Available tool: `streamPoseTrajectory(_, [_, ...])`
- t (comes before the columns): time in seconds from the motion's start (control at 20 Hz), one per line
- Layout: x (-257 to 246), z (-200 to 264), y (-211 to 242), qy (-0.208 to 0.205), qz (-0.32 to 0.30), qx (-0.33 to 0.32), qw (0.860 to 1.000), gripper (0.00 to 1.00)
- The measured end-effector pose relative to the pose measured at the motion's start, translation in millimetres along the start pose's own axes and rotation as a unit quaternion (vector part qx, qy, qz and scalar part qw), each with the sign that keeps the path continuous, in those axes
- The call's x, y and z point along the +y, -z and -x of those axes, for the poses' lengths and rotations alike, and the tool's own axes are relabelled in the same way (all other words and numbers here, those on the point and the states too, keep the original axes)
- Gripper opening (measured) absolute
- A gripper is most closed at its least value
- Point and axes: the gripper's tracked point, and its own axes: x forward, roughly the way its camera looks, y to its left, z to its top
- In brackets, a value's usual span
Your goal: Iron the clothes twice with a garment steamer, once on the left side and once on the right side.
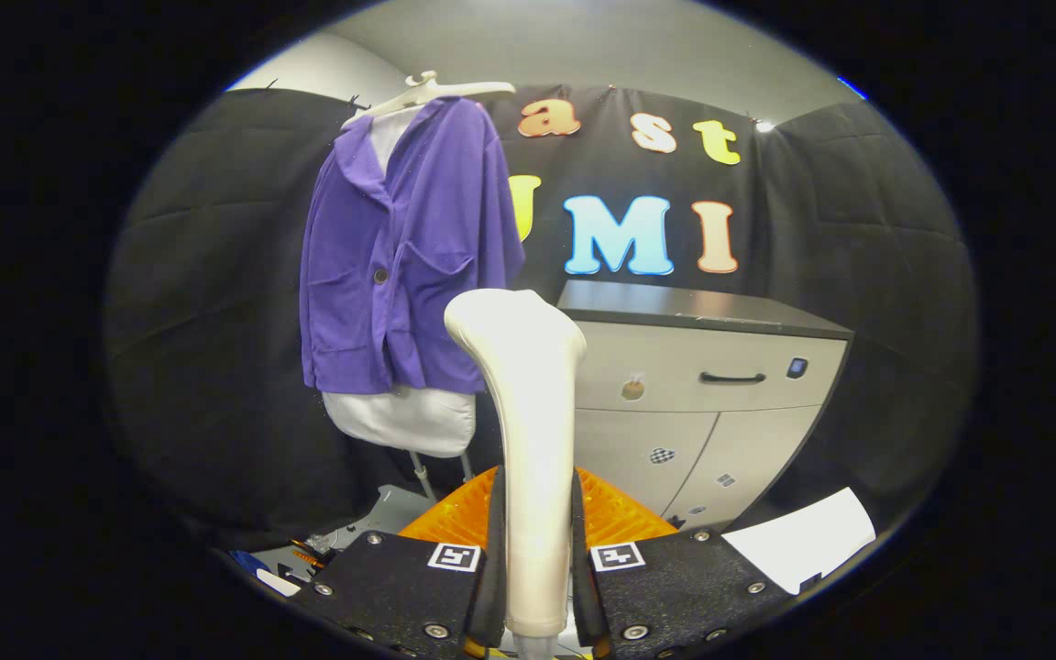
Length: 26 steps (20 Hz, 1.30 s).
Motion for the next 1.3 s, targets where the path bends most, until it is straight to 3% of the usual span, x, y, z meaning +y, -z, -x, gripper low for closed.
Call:
streamPoseTrajectory(0.25, [-63,54,-31,0.036,-0.032,-0.045,0.998,0.29])
streamPoseTrajectory(0.55, [-118,112,-37,0.059,-0.049,-0.072,0.994,0.29])
streamPoseTrajectory(0.9, [-134,132,-27,0.075,-0.076,-0.065,0.992,0.29])
streamPoseTrajectory(1.3, [-109,132,-33,0.062,-0.074,-0.068,0.993,0.29])
